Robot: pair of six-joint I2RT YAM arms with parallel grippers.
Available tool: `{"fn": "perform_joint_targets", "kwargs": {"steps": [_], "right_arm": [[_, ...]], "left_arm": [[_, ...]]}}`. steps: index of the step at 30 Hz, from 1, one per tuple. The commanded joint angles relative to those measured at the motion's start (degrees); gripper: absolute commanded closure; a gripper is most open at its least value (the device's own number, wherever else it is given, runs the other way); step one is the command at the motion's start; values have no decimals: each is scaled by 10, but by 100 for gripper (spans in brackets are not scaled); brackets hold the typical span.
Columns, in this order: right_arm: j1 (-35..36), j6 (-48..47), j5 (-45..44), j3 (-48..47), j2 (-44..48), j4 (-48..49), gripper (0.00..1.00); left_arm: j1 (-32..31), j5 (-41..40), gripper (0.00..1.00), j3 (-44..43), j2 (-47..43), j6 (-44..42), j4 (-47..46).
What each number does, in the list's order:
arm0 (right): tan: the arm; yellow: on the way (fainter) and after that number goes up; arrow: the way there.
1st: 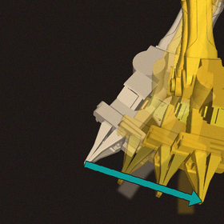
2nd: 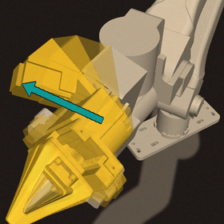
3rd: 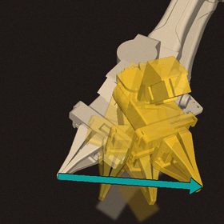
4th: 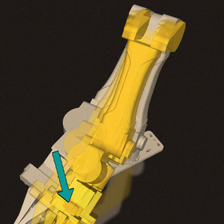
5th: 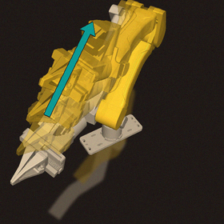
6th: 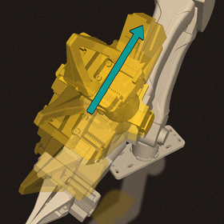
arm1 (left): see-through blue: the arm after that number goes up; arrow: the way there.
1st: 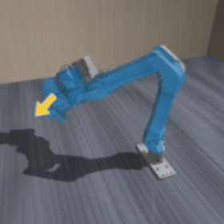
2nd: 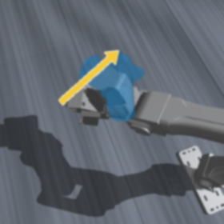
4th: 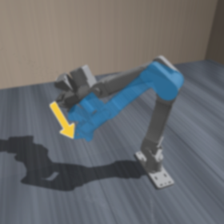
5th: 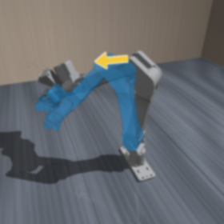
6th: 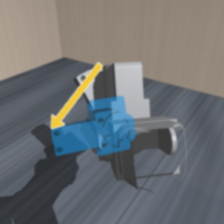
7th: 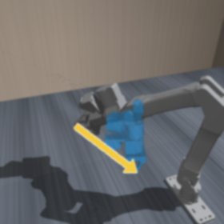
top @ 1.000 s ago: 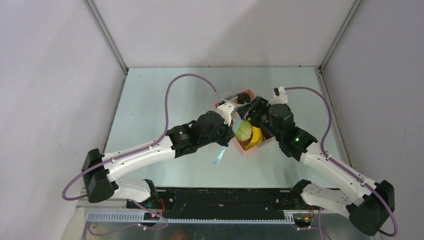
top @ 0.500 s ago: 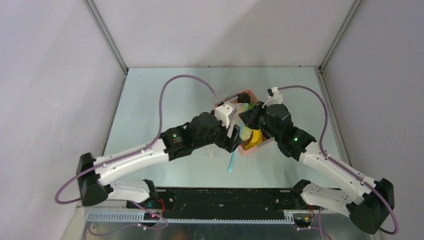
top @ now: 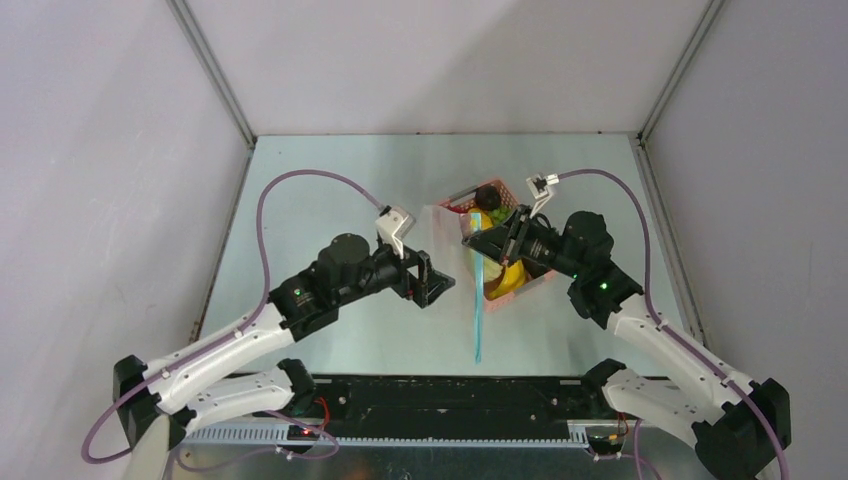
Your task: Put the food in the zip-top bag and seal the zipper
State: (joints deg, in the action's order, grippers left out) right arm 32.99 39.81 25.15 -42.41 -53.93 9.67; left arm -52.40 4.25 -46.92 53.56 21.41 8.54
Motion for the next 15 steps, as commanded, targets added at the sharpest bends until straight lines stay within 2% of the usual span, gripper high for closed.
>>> {"fn": "perform_joint_targets", "kwargs": {"steps": [1, 6, 9, 15], "right_arm": [[-10, 8, 124, -2, -6, 87, 99], [-12, 18, 143, -2, -21, 112, 99], [-11, 23, 138, -2, -31, 122, 99], [-12, 20, 64, -2, -23, 108, 100]], "left_arm": [[13, 76, 0, 16, -16, -40, -45], [15, 166, 0, 31, 11, -28, -127], [16, 211, 0, 24, 37, -22, -142], [18, 241, 0, 26, 53, -6, -147]]}}
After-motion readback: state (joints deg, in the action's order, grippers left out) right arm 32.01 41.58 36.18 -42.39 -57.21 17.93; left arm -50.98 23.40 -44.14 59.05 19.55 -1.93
